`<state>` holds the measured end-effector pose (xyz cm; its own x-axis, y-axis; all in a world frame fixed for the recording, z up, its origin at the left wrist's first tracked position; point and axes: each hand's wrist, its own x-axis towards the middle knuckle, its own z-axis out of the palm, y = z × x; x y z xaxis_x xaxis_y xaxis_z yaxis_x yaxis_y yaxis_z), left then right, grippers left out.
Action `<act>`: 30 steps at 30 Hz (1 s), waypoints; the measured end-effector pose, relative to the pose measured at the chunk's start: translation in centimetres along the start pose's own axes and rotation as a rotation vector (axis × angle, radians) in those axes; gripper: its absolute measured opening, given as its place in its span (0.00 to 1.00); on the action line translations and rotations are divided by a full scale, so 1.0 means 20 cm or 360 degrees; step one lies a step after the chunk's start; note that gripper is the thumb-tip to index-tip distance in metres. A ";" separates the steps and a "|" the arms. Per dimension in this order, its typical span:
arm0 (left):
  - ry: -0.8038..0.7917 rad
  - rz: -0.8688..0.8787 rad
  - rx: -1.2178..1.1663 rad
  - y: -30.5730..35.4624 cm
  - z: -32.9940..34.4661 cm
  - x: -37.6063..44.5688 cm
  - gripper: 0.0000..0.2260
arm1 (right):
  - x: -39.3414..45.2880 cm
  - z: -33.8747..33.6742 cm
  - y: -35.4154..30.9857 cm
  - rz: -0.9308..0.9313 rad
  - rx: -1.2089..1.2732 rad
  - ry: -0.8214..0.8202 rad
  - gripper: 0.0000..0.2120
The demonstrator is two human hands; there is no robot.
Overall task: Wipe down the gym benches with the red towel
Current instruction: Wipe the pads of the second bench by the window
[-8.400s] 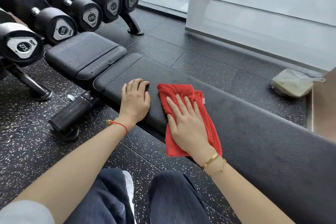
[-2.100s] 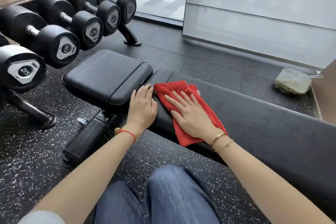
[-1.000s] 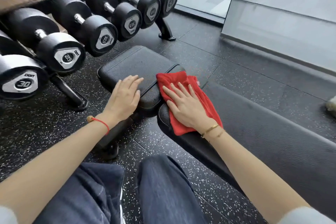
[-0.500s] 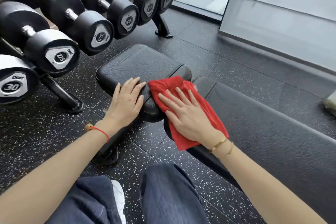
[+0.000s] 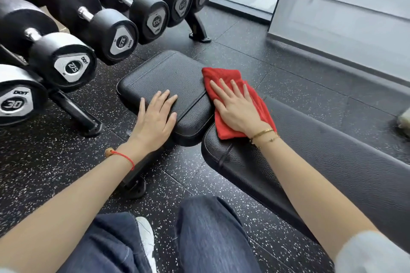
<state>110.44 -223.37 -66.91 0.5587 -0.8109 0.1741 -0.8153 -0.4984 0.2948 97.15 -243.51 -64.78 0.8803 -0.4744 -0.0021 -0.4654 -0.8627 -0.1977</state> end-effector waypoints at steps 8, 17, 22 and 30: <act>-0.0004 -0.0017 -0.0005 0.00 0.00 0.00 0.23 | -0.40 0.05 -0.08 -0.0473 -0.0006 -0.0040 0.24; 0.0002 -0.0031 -0.0027 0.01 0.00 0.00 0.23 | -0.24 0.05 -0.12 -0.0026 -0.0041 0.0119 0.26; 0.0063 -0.0047 -0.0059 0.03 0.01 0.00 0.22 | -0.54 0.09 -0.12 -0.0175 -0.0056 0.0126 0.26; 0.0035 -0.0064 -0.0040 0.04 0.00 0.01 0.21 | -0.22 -0.04 0.21 0.0362 -0.0006 0.0168 0.25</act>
<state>109.93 -223.89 -66.63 0.5943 -0.7834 0.1820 -0.7882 -0.5224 0.3253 91.29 -245.24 -64.84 0.7385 -0.6719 0.0566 -0.6509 -0.7323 -0.2001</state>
